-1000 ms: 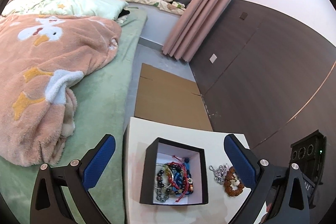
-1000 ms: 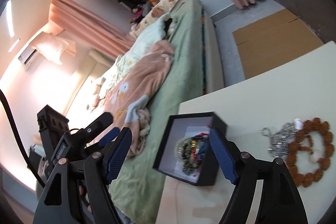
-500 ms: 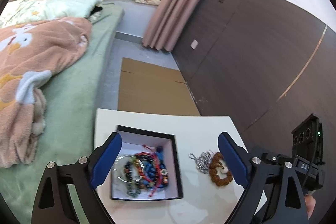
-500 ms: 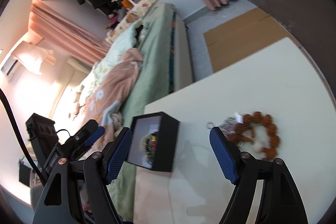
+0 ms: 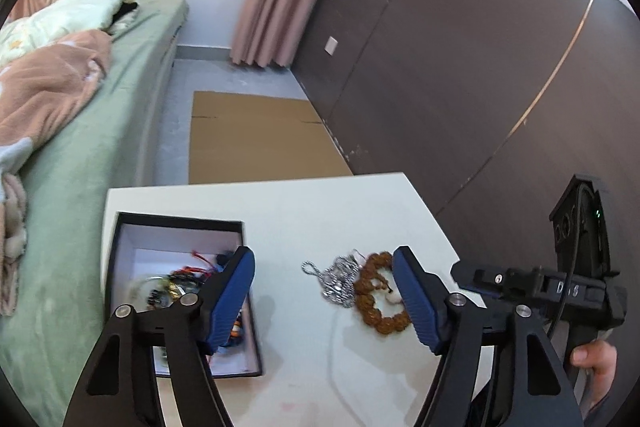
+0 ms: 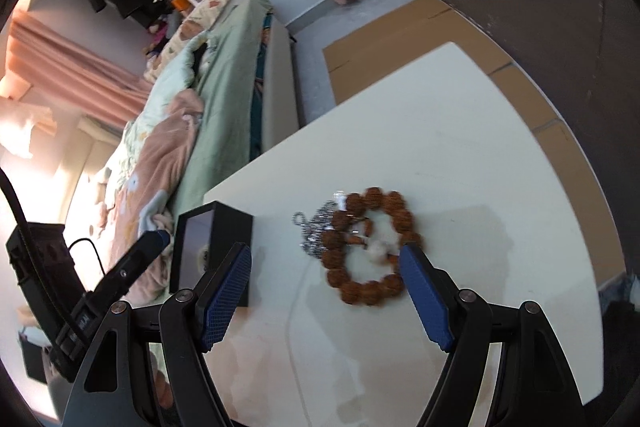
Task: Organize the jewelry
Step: 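Lower the left gripper onto the brown bead bracelet and close on it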
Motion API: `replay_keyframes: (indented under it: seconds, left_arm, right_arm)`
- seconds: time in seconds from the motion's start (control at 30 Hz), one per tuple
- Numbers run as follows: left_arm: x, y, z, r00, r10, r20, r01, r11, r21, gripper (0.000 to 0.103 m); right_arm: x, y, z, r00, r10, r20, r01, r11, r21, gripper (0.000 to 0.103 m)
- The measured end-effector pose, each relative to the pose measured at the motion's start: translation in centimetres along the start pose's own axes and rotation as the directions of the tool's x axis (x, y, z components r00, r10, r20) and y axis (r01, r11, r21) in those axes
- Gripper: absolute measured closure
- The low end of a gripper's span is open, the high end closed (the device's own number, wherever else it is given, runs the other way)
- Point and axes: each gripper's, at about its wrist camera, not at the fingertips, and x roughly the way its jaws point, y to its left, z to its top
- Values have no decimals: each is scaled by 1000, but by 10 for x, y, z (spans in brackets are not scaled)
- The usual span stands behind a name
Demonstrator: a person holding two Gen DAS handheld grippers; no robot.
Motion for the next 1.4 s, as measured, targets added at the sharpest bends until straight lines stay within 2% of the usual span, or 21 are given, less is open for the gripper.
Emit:
replay_keyframes:
  seconds: [0.33, 0.67, 0.97, 1.13, 1.3, 1.37, 1.4]
  left_arm:
    - [37, -38, -21, 996, -15, -90, 22, 997, 75, 50]
    - [73, -51, -39, 986, 12, -165, 4, 996, 93, 59]
    - [100, -58, -50, 978, 73, -197, -49, 991, 124, 64]
    - [110, -56, -55, 972, 74, -224, -48, 992, 118, 70]
    - [113, -55, -53, 977, 64, -205, -43, 994, 105, 71]
    - [115, -55, -51, 977, 78, -198, -58, 993, 106, 81]
    - [116, -55, -51, 977, 85, -197, -63, 992, 112, 83]
  right_arm:
    - [-20, -26, 5, 999, -37, 28, 35, 998, 48, 26]
    - [-32, -40, 9, 998, -39, 46, 35, 996, 81, 26]
    - [-33, -46, 10, 998, -43, 42, 38, 994, 101, 26]
    - [-31, -47, 10, 998, -45, 35, 41, 994, 102, 26]
    - [-26, -43, 10, 999, -47, 26, 44, 995, 90, 26]
    - [-20, -43, 10, 999, -46, 10, 45, 995, 89, 26]
    - [-16, -44, 10, 999, -47, 1, 46, 995, 92, 26]
